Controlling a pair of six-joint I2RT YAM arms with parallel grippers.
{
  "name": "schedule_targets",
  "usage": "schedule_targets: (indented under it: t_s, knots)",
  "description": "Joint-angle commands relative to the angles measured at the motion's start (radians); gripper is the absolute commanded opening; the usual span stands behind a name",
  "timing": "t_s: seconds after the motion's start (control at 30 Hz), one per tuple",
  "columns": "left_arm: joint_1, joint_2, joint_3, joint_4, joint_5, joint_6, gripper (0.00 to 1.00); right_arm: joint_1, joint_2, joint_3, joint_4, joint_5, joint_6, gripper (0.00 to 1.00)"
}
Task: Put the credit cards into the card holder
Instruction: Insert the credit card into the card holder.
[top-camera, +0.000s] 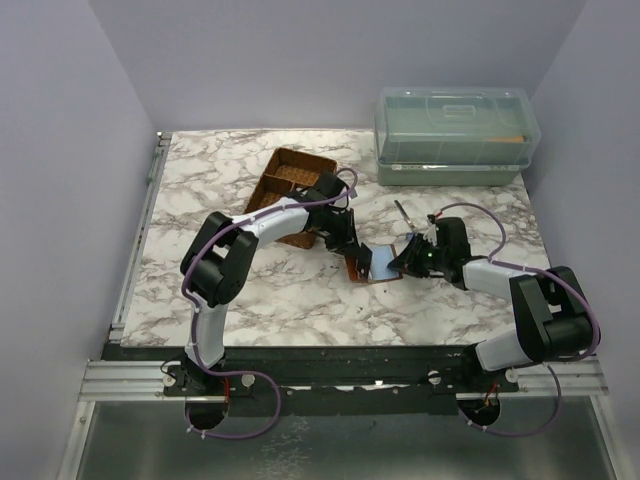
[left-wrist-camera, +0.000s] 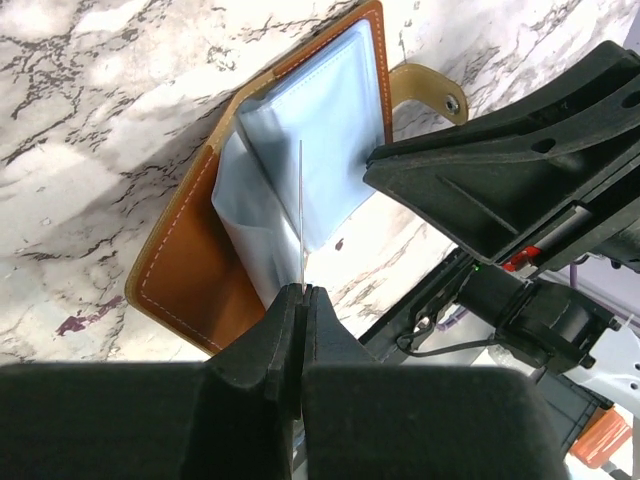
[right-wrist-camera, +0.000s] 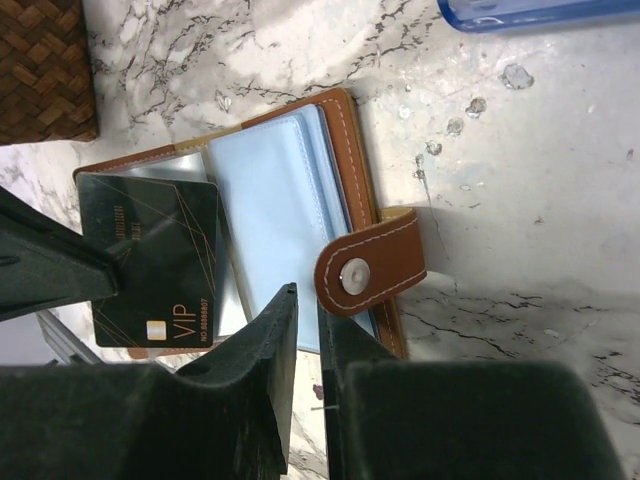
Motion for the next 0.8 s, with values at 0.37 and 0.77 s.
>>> schedule_targets:
  t_s: [0.37,0.77]
  knots:
    - [0.005,0.002,-0.057,0.008,-0.003,-0.013,0.0,0.003,-0.026,-0.043,-0.018,0.085,0.013,0.18]
    - [0.024,0.02,-0.121,0.125,0.029,-0.102,0.0,0.002,-0.025,-0.05,-0.006,0.075,0.018,0.18]
